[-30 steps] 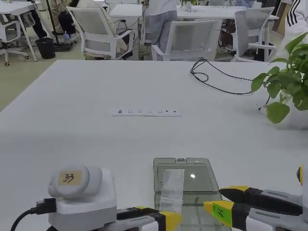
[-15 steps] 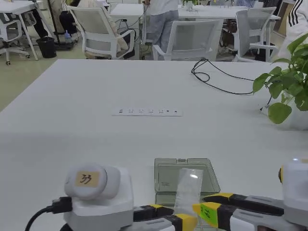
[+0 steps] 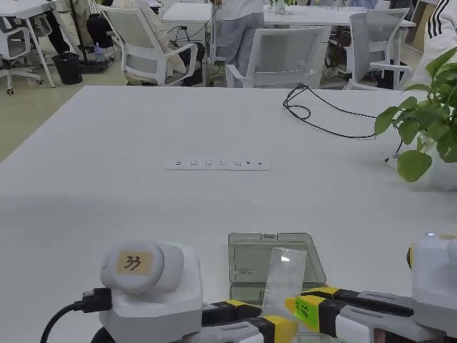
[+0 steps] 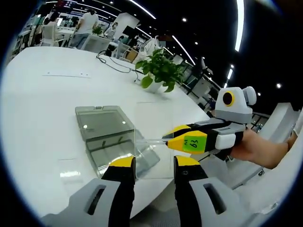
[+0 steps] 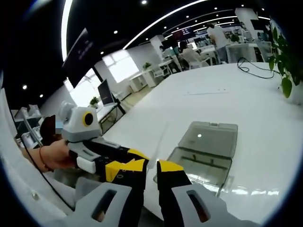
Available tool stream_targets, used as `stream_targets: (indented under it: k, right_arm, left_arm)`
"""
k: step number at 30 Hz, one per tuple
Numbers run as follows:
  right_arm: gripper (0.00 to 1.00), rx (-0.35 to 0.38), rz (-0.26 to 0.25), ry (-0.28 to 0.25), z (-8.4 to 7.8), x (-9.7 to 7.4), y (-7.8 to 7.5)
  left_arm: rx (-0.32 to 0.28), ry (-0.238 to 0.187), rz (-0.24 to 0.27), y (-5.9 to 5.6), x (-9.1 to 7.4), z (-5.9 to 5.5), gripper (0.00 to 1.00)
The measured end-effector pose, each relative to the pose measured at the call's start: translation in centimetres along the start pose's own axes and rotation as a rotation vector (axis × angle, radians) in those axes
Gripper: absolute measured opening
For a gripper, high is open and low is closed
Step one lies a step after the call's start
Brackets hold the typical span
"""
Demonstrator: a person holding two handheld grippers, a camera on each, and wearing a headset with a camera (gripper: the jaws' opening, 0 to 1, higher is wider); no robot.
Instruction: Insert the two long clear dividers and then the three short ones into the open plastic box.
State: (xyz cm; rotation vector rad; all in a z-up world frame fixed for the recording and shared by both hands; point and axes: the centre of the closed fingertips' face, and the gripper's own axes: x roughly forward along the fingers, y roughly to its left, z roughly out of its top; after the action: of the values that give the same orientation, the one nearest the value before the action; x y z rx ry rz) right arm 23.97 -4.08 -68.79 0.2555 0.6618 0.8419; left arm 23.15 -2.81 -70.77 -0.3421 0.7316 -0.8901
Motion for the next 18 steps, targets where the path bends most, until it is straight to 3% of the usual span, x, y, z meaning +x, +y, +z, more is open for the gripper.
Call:
stream_targets:
  k: [6, 18]
  right_arm:
    - [0.07, 0.059, -0.016, -0.004, 0.03, 0.08, 0.14]
    - [0.07, 0.084, -0.037, 0.01, 0.06, 0.11, -0.26]
  left_arm:
    - [0.0, -0.009, -0.006, -0.09, 0.08, 0.04, 0.32]
    - [0.029, 0.017, -0.028, -0.51, 0.39, -0.76, 0.36]
